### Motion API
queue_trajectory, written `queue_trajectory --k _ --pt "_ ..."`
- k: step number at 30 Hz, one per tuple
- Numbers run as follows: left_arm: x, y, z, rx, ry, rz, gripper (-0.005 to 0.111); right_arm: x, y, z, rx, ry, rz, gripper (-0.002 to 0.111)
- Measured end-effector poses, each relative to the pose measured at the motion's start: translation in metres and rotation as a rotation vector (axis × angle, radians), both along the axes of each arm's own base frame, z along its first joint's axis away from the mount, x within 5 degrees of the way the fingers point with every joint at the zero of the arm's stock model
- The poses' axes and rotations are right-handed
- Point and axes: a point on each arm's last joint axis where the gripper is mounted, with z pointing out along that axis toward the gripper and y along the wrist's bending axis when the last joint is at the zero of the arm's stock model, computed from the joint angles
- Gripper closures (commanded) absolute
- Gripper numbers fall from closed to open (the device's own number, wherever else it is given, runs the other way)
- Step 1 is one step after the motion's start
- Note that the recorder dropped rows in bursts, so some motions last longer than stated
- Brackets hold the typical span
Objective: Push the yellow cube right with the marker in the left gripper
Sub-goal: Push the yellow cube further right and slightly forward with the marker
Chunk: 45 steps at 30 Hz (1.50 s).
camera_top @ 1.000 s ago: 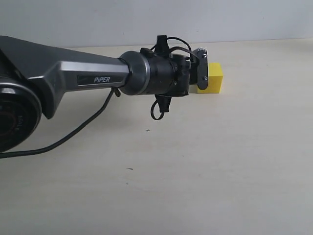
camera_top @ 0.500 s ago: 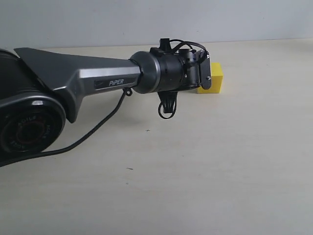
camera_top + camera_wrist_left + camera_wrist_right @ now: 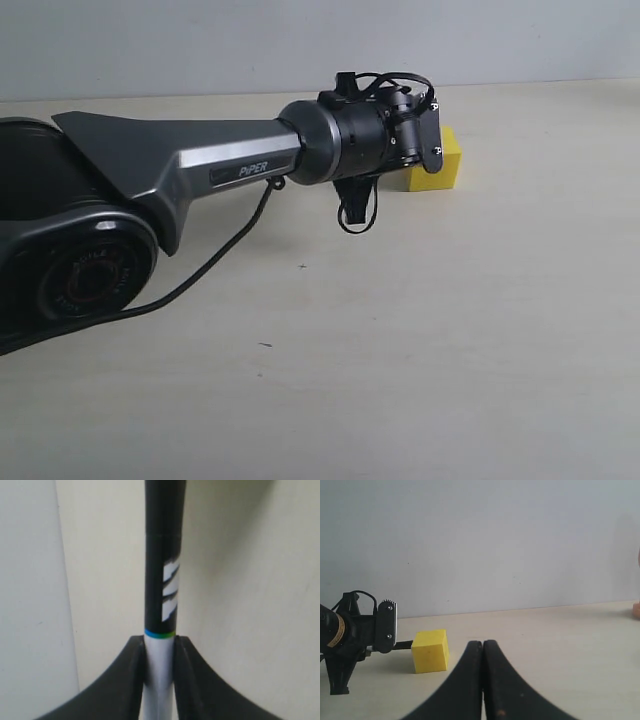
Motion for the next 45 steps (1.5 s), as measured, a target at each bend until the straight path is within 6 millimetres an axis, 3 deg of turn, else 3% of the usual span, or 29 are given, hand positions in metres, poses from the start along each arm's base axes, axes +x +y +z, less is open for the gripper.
queue_trajectory --k 10,17,26,45 --pt "0.002 0.004 -0.016 0.04 0.047 0.006 0.107 0.0 0.0 0.0 0.0 0.0 0.0 0.108" --pt "-0.001 -0.017 0.001 -0.095 0.027 -0.018 0.107 0.0 0.0 0.0 0.0 0.0 0.0 0.108" --pt "-0.002 -0.01 -0.001 -0.08 0.071 0.054 0.107 0.0 0.0 0.0 0.0 0.0 0.0 0.108" --pt "0.006 -0.021 -0.007 -0.202 0.065 0.176 0.107 0.0 0.0 0.0 0.0 0.0 0.0 0.108"
